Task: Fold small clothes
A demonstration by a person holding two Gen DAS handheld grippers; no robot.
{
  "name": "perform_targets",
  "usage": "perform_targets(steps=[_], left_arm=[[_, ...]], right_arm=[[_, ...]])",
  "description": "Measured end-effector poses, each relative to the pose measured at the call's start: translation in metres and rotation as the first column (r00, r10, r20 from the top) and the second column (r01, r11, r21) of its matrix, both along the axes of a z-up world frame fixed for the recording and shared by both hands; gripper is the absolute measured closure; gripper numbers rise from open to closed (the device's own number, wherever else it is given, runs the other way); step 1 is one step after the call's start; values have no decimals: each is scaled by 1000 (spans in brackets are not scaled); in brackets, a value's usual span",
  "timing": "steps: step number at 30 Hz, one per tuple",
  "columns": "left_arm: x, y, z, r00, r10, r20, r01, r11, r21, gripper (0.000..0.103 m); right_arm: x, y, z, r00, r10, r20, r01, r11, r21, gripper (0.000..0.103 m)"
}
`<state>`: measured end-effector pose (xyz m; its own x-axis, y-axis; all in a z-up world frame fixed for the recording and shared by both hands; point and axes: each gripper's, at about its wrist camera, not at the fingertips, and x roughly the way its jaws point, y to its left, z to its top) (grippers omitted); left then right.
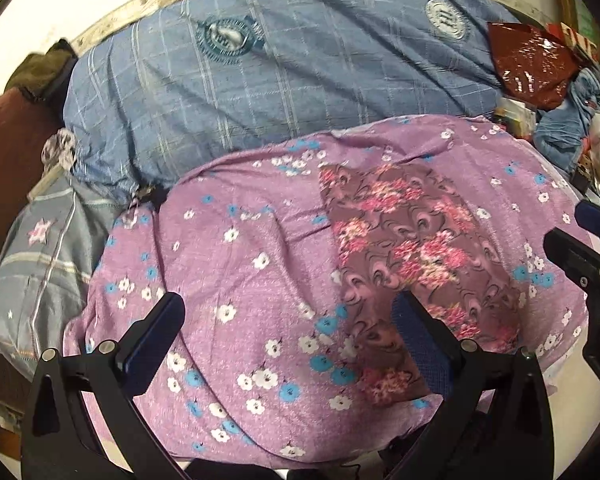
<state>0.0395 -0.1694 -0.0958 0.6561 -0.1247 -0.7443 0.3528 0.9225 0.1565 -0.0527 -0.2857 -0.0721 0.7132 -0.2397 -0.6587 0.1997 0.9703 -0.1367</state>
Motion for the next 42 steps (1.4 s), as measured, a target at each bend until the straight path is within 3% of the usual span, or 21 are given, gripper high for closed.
perform_targets(steps=[4,8,13,16,19,22,27,29,32,37,40,42], left_arm=[[11,11,-16,997,26,-76,-28,999,-25,0],[21,7,-41,986,18,-165,-20,1000,-11,0],[25,-16,-94,956,-12,-292,37,996,82,0],[23,-29,-128,932,-17,-363,82,983,164,0],[27,-29,-126,928,-30,-372,90,985,146,0],[39,-31,-101,944,-49,-327,92,989,117,0],[81,-49,-67,975,-35,-218,63,990,123,0],[105,-61,-72,978,-27,-207,51,992,112,0],[134,-77,-109,952,-6,-306,56,986,157,0],[127,-56,-102,946,-60,-318,67,998,11,0],[114,-35,-97,932,-99,-349,62,991,-117,0],[104,-27,-99,922,-116,-371,62,986,-155,0]], right_arm=[[4,-6,-15,999,5,-32,-4,999,36,56],[18,-30,-46,996,4,-94,12,986,168,56],[29,-56,-97,977,-10,-211,75,950,302,56],[34,-66,-137,943,9,-333,116,928,353,56],[33,-72,-146,944,25,-330,107,920,377,50],[39,-81,-136,942,54,-331,103,894,437,48],[56,-102,-107,982,40,-183,55,872,487,48],[72,-110,-108,986,31,-166,57,864,500,48],[95,-117,-135,977,49,-207,71,843,534,48],[83,-131,-128,983,97,-154,9,819,574,46],[70,-155,-125,990,72,-122,21,778,627,44],[66,-168,-121,995,49,-84,19,751,660,44]])
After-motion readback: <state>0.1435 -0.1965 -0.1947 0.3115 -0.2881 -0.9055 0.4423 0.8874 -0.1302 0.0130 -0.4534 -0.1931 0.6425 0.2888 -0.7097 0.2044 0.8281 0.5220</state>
